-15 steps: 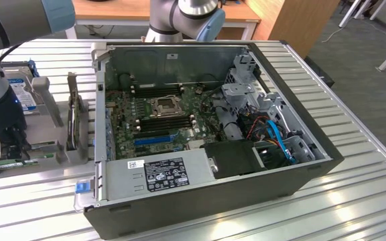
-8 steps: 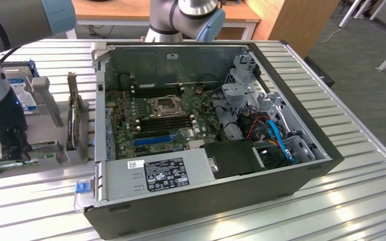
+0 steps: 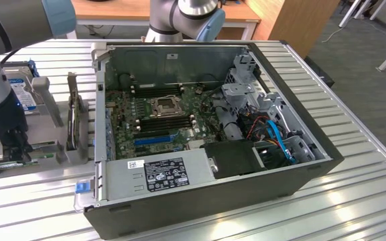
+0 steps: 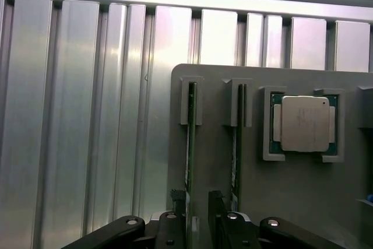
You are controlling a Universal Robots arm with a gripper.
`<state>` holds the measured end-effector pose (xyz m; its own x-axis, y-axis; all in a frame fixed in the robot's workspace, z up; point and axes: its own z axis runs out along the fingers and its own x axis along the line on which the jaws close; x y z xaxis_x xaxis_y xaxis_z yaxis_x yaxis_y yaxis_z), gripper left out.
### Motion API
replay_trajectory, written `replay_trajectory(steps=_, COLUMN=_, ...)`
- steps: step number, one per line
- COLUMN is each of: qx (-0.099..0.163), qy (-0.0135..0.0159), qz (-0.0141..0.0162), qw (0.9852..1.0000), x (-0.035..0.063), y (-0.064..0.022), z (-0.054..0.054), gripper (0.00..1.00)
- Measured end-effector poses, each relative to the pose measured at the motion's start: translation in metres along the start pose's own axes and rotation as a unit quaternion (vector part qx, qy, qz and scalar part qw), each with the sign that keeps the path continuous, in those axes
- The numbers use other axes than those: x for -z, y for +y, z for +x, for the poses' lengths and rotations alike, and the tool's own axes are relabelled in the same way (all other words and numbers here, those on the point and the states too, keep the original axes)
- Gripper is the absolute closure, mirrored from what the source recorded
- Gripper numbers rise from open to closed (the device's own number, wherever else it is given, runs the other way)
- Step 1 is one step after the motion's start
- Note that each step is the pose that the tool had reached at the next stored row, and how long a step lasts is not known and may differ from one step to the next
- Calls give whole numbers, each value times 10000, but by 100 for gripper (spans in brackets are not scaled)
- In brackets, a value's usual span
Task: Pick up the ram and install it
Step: 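Pick up the ram and move it above insertion slot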
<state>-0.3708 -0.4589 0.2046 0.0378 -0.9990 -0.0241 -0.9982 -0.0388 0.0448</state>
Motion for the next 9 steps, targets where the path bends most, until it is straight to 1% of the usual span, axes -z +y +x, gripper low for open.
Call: replay_trajectory(steps=9, qx=0, qy=0, qz=0, qw=10000, x=-22, y=-1, z=0, gripper=71)
